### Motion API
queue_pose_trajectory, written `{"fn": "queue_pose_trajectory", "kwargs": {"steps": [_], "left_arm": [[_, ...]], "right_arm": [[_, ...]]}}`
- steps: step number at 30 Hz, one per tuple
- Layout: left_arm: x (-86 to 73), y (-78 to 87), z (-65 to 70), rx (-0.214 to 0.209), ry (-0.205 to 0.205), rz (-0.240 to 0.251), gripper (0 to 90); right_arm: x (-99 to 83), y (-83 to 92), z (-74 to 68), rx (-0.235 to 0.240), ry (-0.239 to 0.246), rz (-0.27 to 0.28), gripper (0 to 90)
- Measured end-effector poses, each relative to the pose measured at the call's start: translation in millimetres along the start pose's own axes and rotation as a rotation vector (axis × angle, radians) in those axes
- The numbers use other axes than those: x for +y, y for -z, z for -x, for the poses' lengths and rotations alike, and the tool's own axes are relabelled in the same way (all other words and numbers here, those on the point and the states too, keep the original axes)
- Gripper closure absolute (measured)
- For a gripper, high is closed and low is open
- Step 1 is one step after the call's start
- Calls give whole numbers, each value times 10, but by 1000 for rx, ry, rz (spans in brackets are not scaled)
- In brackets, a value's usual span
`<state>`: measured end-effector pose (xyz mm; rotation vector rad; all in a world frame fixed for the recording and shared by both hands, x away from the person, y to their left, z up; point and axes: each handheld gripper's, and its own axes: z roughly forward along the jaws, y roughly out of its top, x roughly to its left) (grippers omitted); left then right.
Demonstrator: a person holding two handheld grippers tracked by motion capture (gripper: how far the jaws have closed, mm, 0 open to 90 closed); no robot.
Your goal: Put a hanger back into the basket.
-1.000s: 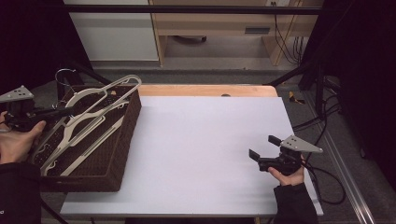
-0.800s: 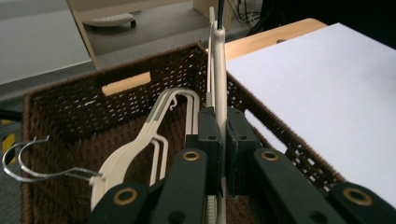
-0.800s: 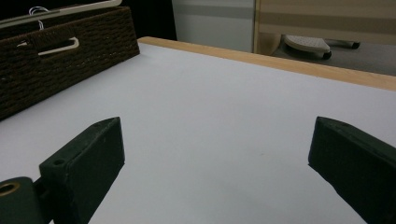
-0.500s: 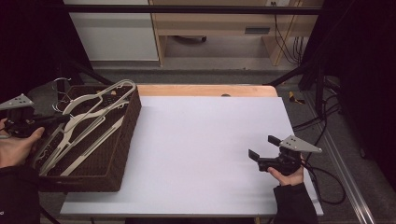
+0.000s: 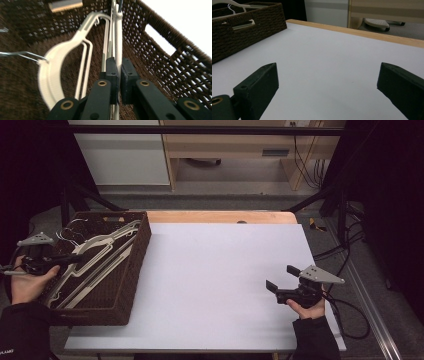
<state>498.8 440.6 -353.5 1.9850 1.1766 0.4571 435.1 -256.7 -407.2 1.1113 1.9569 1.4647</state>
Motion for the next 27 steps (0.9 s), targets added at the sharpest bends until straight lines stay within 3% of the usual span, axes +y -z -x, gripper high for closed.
{"fn": "queue_pose_trajectory", "kwargs": {"steps": [5,7,8,11,13,15,18,21,23,27], "left_arm": [[-92,-139,-16,11,31,-50,854],[-129,-137,-46,13,87,-27,847],[-131,-135,-53,14,97,-30,843],[-99,-144,-48,83,103,-49,823],[-86,-146,-41,134,130,-48,738],[-83,-132,-57,177,129,-61,679],[-98,-87,-76,222,151,-39,614],[-113,-34,-69,218,175,6,594],[-105,11,-28,231,166,22,590],[-59,124,149,193,145,116,533]], "right_arm": [[-1,2,5,1,6,4,43],[0,-1,1,3,0,1,43],[-1,-4,-2,1,-1,-2,43],[-7,-11,-2,5,6,-5,43],[-8,-17,-6,2,2,-6,43],[-8,-16,-5,1,3,-6,43],[-7,-11,-2,5,5,-4,43],[-8,-13,-1,5,5,-5,43],[-9,-19,-5,3,3,-6,43],[-9,-17,-7,4,2,-5,43]]}}
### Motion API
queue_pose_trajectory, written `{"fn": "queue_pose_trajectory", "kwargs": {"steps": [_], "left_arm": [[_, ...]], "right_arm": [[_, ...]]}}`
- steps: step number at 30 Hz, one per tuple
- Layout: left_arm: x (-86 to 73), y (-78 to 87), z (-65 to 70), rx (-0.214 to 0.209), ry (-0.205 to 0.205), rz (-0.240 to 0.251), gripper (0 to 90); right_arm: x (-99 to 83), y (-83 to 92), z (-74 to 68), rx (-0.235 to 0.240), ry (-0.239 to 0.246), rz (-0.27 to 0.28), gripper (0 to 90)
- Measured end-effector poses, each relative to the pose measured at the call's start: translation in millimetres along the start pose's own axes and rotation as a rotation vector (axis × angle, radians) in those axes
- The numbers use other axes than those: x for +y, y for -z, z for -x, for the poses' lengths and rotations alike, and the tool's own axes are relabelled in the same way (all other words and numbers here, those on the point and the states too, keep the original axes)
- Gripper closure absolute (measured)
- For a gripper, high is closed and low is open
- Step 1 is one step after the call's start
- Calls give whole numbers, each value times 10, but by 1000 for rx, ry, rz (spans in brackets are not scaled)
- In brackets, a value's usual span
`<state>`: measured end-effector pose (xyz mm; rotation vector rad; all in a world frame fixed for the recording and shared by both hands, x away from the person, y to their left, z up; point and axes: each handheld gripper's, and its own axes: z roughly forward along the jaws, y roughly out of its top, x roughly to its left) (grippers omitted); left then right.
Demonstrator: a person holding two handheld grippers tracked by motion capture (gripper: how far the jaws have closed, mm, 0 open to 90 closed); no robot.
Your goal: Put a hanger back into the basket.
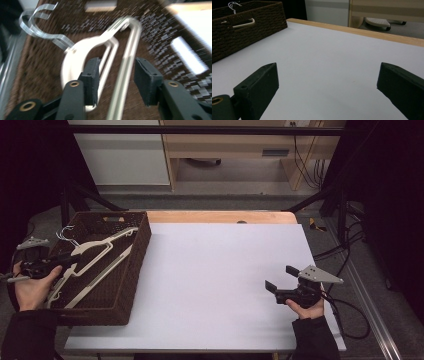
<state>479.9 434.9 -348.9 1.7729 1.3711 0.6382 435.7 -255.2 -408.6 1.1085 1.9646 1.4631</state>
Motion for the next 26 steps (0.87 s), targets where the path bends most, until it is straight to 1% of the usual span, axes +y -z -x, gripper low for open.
{"fn": "queue_pose_trajectory", "kwargs": {"steps": [2,4,5,6,8,9,11,13,15,17,18,20,23,26], "left_arm": [[18,69,142,-34,-15,62,481],[22,119,261,-65,-34,101,438],[17,138,332,-82,-39,125,415],[7,159,420,-97,-53,148,387],[-19,186,560,-122,-67,190,338],[-29,194,608,-133,-72,206,311],[-57,208,754,-162,-75,246,262],[-78,216,865,-191,-77,277,208],[-106,217,996,-239,-68,314,164],[-132,202,1108,-264,-74,328,133],[-147,191,1164,-263,-80,331,112],[-176,163,1267,-277,-83,330,70],[-226,122,1390,-298,-97,322,54],[-290,79,1469,-293,-123,316,52]], "right_arm": [[2,8,4,4,2,2,43],[4,12,3,1,-2,3,42],[4,14,2,0,-1,5,42],[5,16,3,0,0,6,42],[8,25,7,-1,-1,9,41],[9,30,8,-1,-2,11,41],[12,41,12,0,-1,14,41],[17,52,18,-1,0,19,41],[20,62,23,-2,1,22,40],[23,72,24,-3,-3,23,40],[25,77,23,-3,-5,25,39],[28,88,29,0,-2,30,39],[34,105,38,0,-1,37,37],[36,120,44,0,-6,41,37]]}}
